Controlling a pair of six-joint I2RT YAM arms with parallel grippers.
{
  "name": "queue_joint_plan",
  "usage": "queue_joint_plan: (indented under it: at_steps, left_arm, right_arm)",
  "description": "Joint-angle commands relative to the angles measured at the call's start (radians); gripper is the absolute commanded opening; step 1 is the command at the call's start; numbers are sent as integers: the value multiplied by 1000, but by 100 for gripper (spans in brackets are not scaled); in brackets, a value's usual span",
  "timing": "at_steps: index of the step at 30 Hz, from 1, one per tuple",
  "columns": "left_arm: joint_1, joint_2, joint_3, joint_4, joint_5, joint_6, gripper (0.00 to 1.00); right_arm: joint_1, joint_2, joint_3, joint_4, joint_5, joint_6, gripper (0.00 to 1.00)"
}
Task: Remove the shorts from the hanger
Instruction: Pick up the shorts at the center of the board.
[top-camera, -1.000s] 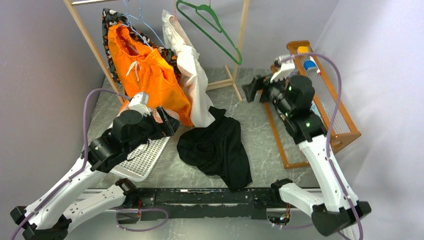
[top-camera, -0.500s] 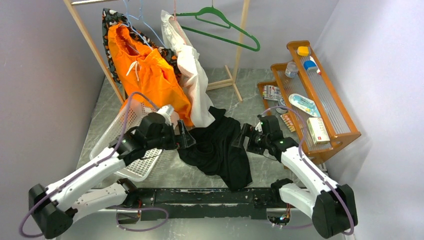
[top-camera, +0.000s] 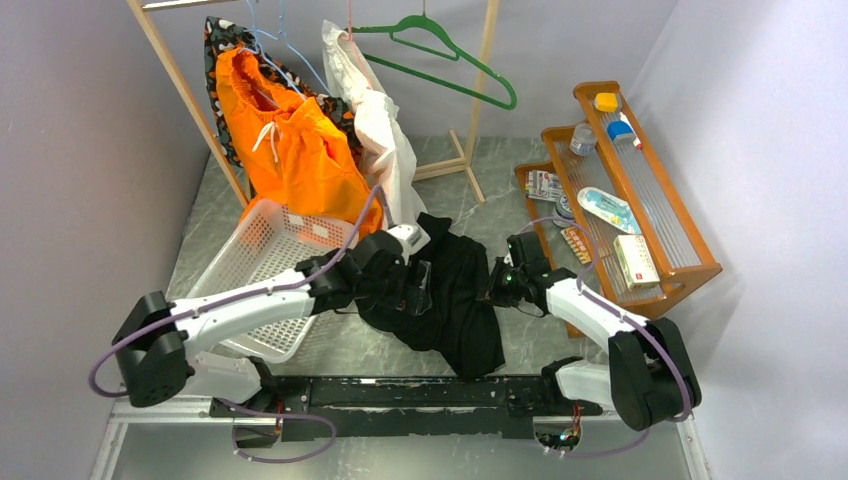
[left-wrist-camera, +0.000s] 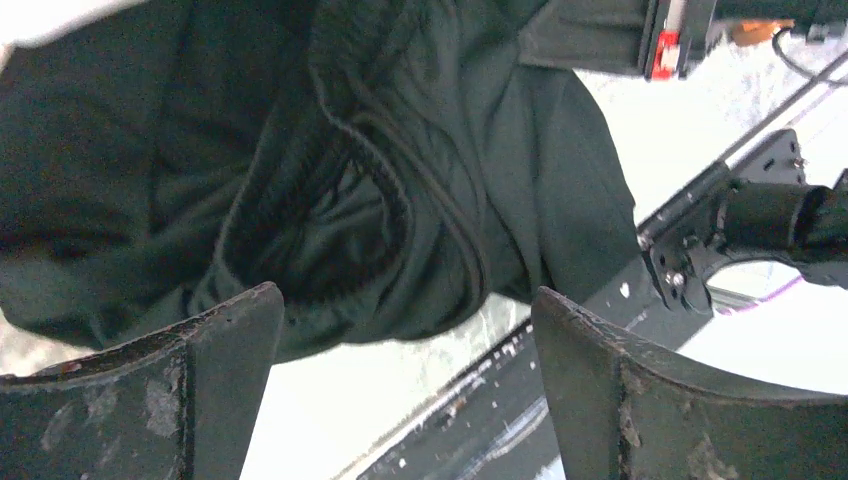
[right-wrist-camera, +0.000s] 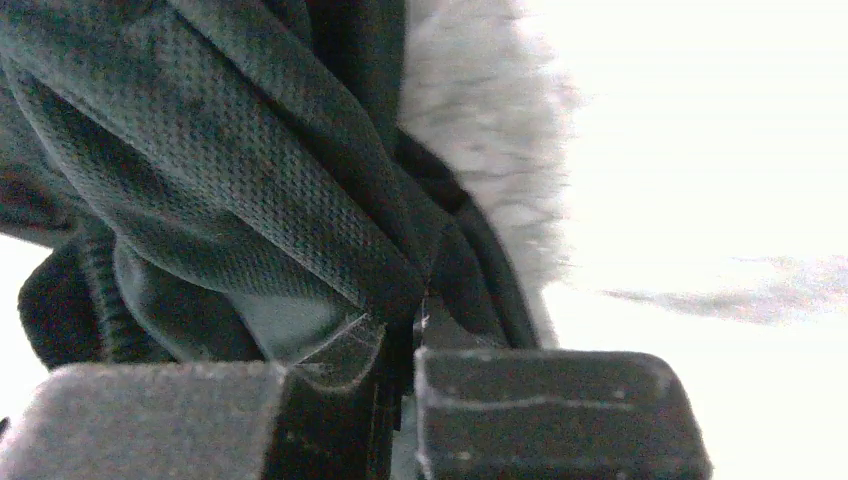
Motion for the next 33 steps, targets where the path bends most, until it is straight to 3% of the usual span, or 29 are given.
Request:
queue_joint_plan:
  at_steps: [1,5,11,16,21,25,31,33]
  left_arm:
    - [-10,87,102,71,-87,153,99]
    - [-10,213,180,103,-70,233,100]
    - [-8,453,340,-16,-96,304,100]
    - [4,525,342,14,-84,315,99]
    - [27,614,356,19,31,352,99]
    - [23,611,277,96,175,338,97]
    - [-99,671,242,41,-27,214,70]
    - [-146,677,230,23,-99,163,49]
  right_arm:
    - [2,-71,-57,-27,218,10,1]
    - [1,-106,-108,4,216,36,0]
    - [-1,-111,-99,-21,254,61,1]
    - [0,-146,-111,3,223,53,3]
    - [-1,-172,-107,-6,213,45,9]
    - [-1,-193,-102,-17,209,40,15]
    - [0,-226,-105,9,163,42,26]
    - [-1,-242,-96,3,169,48,32]
